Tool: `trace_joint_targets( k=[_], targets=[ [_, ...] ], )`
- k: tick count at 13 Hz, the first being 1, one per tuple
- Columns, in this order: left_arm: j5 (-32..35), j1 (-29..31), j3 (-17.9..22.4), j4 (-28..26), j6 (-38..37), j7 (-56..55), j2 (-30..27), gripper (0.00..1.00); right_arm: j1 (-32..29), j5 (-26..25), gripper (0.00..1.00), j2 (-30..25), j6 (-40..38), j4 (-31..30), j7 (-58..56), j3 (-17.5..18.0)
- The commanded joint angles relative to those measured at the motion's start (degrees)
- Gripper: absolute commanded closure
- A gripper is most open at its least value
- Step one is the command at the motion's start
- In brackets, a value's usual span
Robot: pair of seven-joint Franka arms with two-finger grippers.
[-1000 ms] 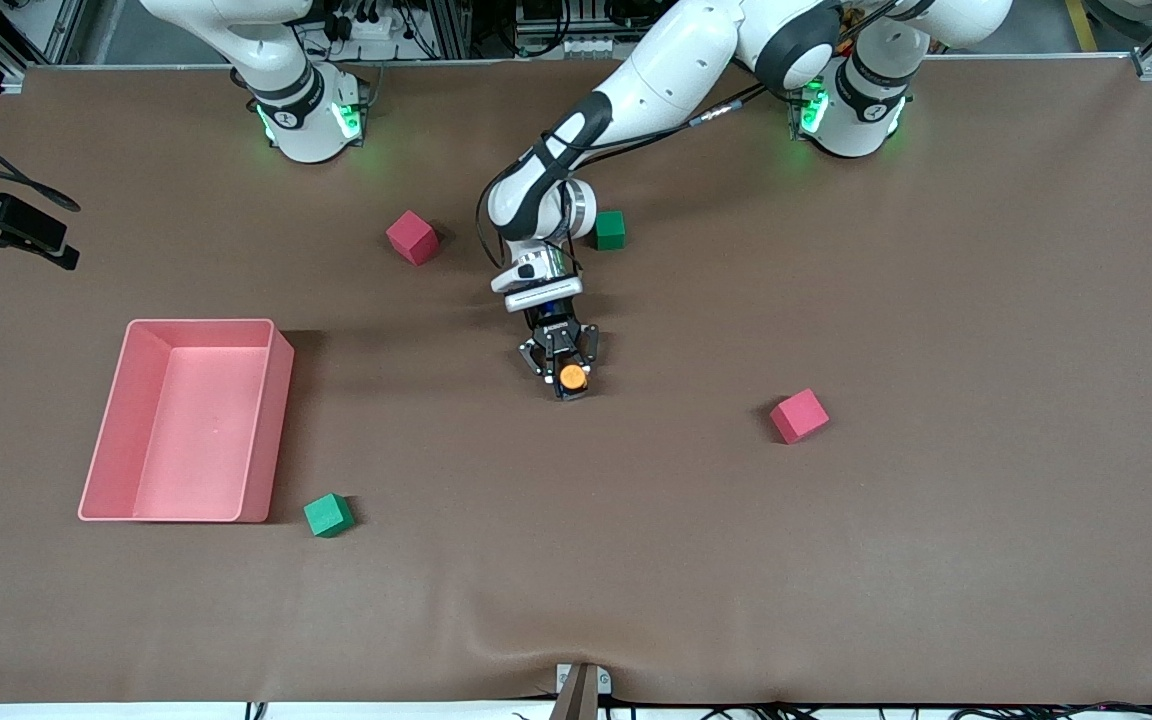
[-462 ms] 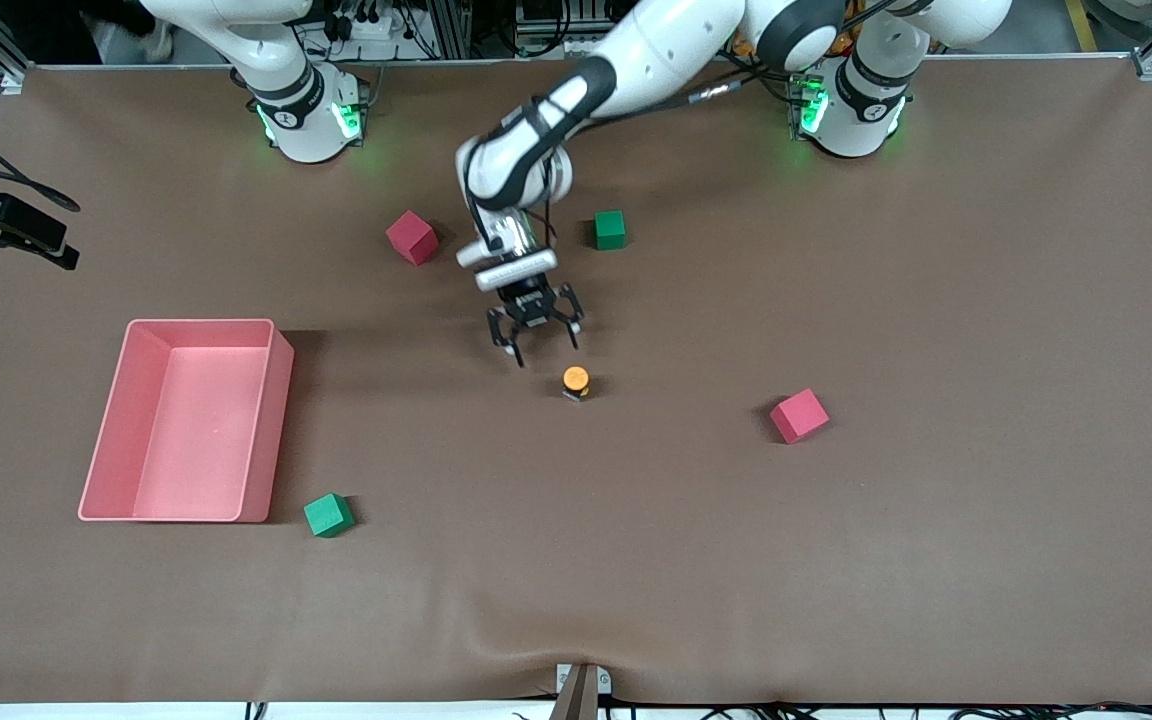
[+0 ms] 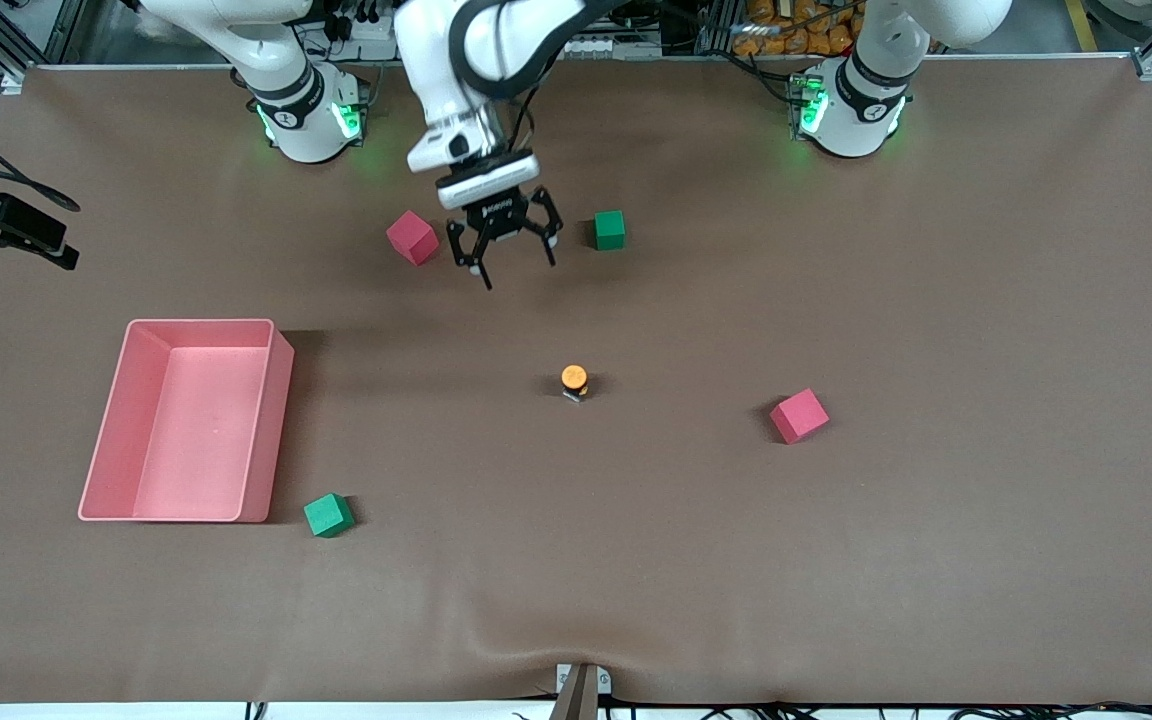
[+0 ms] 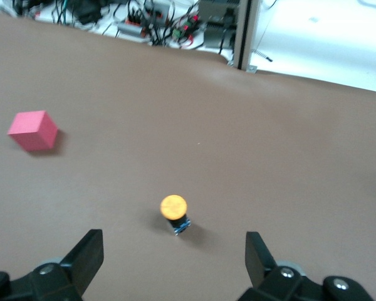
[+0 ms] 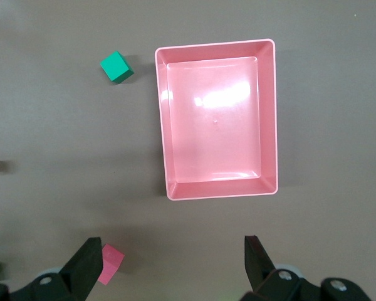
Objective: Place and upright button with both arms
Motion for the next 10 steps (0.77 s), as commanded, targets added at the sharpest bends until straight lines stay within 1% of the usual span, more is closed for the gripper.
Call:
trace_joint_targets(
  k=[1, 3, 4, 6, 7, 10],
  targets=[
    [-10.41, 9.97, -0.48, -3.14, 0.53, 8.05, -10.02, 0.00, 0.25, 0.01, 0.00, 0.48, -0.38, 1.13, 0.35, -0.09],
    [-18.67, 18.57, -0.39, -2.88, 0.62, 17.10, -14.69, 0.00, 0.16, 0.01, 0.00, 0.48, -0.12, 1.13, 0.35, -0.09],
    [-21.58, 23.49, -0.39, -2.88, 0.62, 20.62, -16.71, 0.00, 0.16, -0.07, 0.00, 0.48, -0.12, 1.13, 0.26, -0.09],
    [-30.08, 32.64, -0.48, -2.96, -0.08, 31.75, -19.01, 0.00, -0.01, -0.16, 0.00, 0.48, -0.12, 1.22, 0.35, -0.09],
    [-33.35, 37.38, -0.65, -2.96, -0.78, 38.78, -19.89, 0.00, -0.10, -0.16, 0.00, 0.48, -0.12, 1.31, 0.26, -0.09],
    [-40.92, 49.34, -0.65, -2.88, -4.20, 64.87, -22.70, 0.00, 0.07, -0.25, 0.00, 0.48, -0.20, 1.22, 0.26, -0.09]
  ],
)
